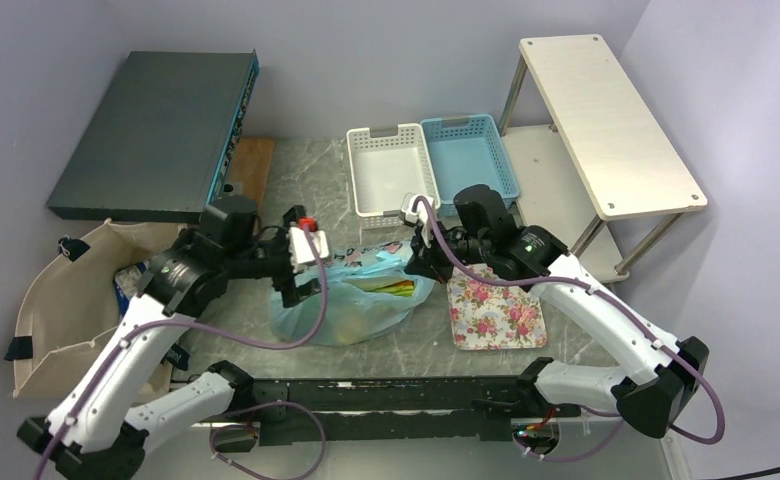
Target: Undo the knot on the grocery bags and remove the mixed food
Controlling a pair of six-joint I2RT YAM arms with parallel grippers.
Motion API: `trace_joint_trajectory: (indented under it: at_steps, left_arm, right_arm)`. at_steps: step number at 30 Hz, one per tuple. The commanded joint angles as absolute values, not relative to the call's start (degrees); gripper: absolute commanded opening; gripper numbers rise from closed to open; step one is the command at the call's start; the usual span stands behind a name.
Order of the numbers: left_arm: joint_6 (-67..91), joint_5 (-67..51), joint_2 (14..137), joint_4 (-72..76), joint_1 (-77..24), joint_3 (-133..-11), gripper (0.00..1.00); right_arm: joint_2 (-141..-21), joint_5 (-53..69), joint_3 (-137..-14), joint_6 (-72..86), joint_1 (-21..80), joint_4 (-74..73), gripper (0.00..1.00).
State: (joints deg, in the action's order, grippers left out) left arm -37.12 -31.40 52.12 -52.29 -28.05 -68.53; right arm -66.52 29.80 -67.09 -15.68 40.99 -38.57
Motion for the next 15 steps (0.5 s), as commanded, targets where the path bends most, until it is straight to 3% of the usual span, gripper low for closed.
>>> trace_joint_trajectory:
  at_steps: [1, 5, 6, 10, 13, 14, 15]
  left_arm:
    - [-30.9, -21.7, 57.2, -43.9, -37.7, -70.8, 0.99]
    - [-28.5, -10.4, 61.3, -39.3, -41.1, -69.5, 0.99]
    - [-28.1, -7.6, 62.4, -39.3, -41.3, -69.8, 0.95]
    - [-27.1, 6.1, 64.7, -39.0, -38.5, -71.8, 0.55]
    - [-27.8, 3.6, 62.9, -36.2, -29.7, -73.0, 0.32]
    - [-28.1, 2.1, 63.3, -37.0, -26.9, -81.8, 0.27]
    - [-28.3, 0.9, 64.1, -38.3, -24.4, -77.6, 0.2]
  right_arm:
    - [-64.6, 25.1, -68.5, -10.5, 40.8, -32.1, 0.0]
    - [-64.1, 21.8, -70.5, -6.5, 40.2, -29.7, 0.0]
    - [-63.6, 21.0, -70.6, -5.6, 40.0, -29.0, 0.0]
    - [-61.8, 16.3, -71.0, -3.3, 39.9, -26.6, 0.0]
    - [-61.3, 12.0, -71.6, -2.8, 39.7, -24.1, 0.0]
    - [-61.4, 9.9, -72.0, -2.7, 39.5, -23.4, 0.0]
    - [-61.6, 9.1, -72.7, -2.7, 39.0, -22.9, 0.0]
